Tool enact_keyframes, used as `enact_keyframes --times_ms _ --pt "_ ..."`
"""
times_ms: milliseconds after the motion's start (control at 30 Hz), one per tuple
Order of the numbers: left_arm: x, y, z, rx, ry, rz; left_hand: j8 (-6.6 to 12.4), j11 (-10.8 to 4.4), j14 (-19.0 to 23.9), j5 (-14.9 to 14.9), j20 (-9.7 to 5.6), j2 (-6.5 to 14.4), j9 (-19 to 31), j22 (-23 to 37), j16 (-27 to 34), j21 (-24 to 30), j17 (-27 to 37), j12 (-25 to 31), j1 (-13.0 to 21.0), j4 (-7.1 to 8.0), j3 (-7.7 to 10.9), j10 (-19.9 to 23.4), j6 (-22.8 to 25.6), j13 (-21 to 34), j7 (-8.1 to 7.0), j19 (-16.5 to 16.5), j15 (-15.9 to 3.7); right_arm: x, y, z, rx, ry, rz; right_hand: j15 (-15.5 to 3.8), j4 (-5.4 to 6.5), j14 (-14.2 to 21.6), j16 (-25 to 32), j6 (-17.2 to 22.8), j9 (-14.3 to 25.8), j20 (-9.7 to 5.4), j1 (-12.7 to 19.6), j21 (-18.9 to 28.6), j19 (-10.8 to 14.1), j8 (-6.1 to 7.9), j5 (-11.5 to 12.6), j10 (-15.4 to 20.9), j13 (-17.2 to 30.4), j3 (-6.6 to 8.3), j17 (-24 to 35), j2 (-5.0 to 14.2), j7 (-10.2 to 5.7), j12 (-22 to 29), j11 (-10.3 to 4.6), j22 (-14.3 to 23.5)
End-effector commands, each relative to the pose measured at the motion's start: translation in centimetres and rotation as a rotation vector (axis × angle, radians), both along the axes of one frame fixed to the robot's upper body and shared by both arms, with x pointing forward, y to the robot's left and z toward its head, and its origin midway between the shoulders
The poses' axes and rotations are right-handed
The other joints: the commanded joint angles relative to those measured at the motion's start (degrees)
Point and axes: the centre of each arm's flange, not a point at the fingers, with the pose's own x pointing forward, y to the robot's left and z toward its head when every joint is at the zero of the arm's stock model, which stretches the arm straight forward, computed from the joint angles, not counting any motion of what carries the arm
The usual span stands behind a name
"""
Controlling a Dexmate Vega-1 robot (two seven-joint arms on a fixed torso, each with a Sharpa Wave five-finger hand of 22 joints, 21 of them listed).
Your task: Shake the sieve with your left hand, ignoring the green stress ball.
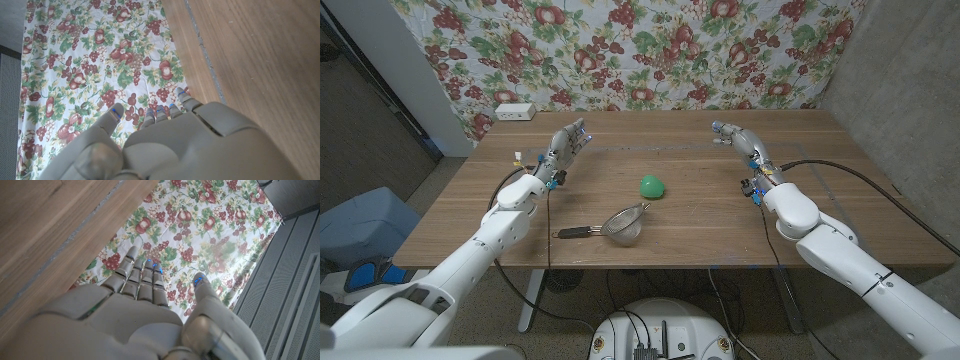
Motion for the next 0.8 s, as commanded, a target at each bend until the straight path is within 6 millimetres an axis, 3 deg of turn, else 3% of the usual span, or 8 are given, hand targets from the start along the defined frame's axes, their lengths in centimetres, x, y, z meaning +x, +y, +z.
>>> enact_keyframes --times_ms 33,800 --pt "0.3 0.1 0.2 0.003 -0.005 -0.012 0.13 -0.03 0.4 -0.3 -3.97 3.6 0.3 0.2 0.3 0.3 0.1 0.3 -0.4 -0.41 0.18 0.1 0.1 0.3 -0.13 0.7 -3.22 -1.3 1.0 0.2 -0.044 0.0 -0.014 0.23 -0.36 0.2 0.4 0.5 0.1 0.01 0.5 -0.3 0.5 0.08 0.6 0.6 0.2 0.15 0.4 -0.54 0.03 0.3 -0.03 0.2" --pt "0.1 -0.1 0.3 0.013 -0.005 -0.025 0.08 -0.03 0.4 -0.4 -3.94 3.7 0.3 0.2 0.2 0.2 0.1 0.2 -0.6 -0.62 0.4 0.1 0.1 0.3 -0.1 0.7 -3.25 -2.8 2.3 0.1 -0.125 0.012 -0.018 0.02 -0.48 0.5 0.6 1.1 0.2 -0.02 0.8 -0.8 0.8 0.07 0.7 1.1 0.4 0.19 0.7 -0.58 -0.15 0.5 -0.11 0.2"
